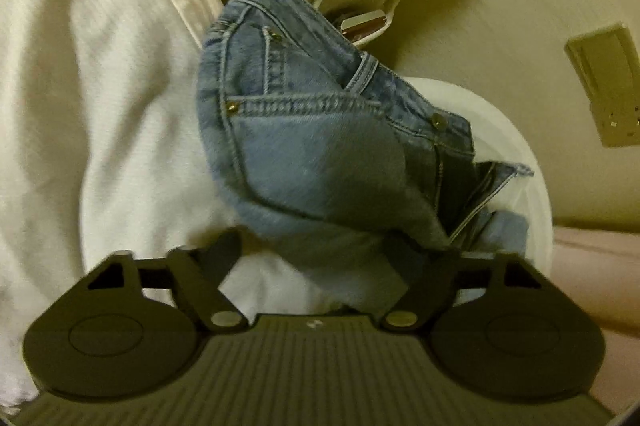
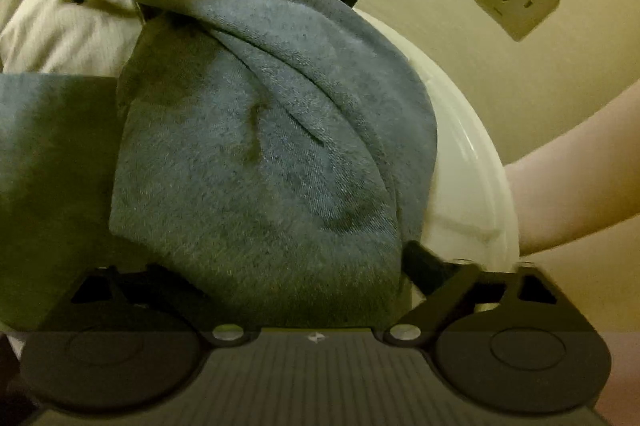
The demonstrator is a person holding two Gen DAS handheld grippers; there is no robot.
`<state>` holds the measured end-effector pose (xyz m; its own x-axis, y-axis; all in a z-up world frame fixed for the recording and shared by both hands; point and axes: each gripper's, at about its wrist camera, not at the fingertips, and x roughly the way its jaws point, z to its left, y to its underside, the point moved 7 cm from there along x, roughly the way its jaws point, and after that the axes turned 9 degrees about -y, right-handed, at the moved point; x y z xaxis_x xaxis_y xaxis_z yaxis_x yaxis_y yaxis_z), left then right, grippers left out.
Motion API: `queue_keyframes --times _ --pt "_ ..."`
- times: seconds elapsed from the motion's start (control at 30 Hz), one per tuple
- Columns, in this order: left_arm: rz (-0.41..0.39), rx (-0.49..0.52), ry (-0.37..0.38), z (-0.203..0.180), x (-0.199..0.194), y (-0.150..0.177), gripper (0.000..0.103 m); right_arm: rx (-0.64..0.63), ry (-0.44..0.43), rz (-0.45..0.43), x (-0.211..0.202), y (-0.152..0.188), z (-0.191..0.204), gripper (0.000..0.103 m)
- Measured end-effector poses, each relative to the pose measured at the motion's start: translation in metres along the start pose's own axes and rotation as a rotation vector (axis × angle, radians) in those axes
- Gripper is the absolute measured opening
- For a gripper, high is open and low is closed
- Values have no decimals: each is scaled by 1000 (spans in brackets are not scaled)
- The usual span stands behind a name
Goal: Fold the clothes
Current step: 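Reach both grippers to the jeans on the side table and grasp them, then lift the jeans with both grippers and drop them onto the bed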
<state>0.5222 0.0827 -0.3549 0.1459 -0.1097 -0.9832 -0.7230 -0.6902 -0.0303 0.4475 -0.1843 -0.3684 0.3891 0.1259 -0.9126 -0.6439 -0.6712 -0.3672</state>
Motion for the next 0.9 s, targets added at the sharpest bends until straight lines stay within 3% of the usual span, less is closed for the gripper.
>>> queue_keyframes --times 0.03,0.1,0.2,0.33,0.57,0.73,0.9 --pt "-4 -8 11 0 0 -1 50 0 7 -8 0 -2 -1 63" --pt "-21 -4 26 0 -4 -1 32 16 14 -35 -8 -6 -7 33" --pt "-62 36 64 -3 -21 -1 20 68 9 -97 -31 -16 -20 18" --pt "-143 89 132 -4 -57 2 12 134 0 -191 -67 -32 -35 13" --pt "-343 58 212 70 -164 36 9 207 -64 -450 -178 -79 -26 11" --pt "-486 32 267 126 -242 61 8 172 -129 -650 -273 -99 25 10" --pt "-633 -10 311 192 -324 92 8 106 -236 -842 -373 -117 102 10"
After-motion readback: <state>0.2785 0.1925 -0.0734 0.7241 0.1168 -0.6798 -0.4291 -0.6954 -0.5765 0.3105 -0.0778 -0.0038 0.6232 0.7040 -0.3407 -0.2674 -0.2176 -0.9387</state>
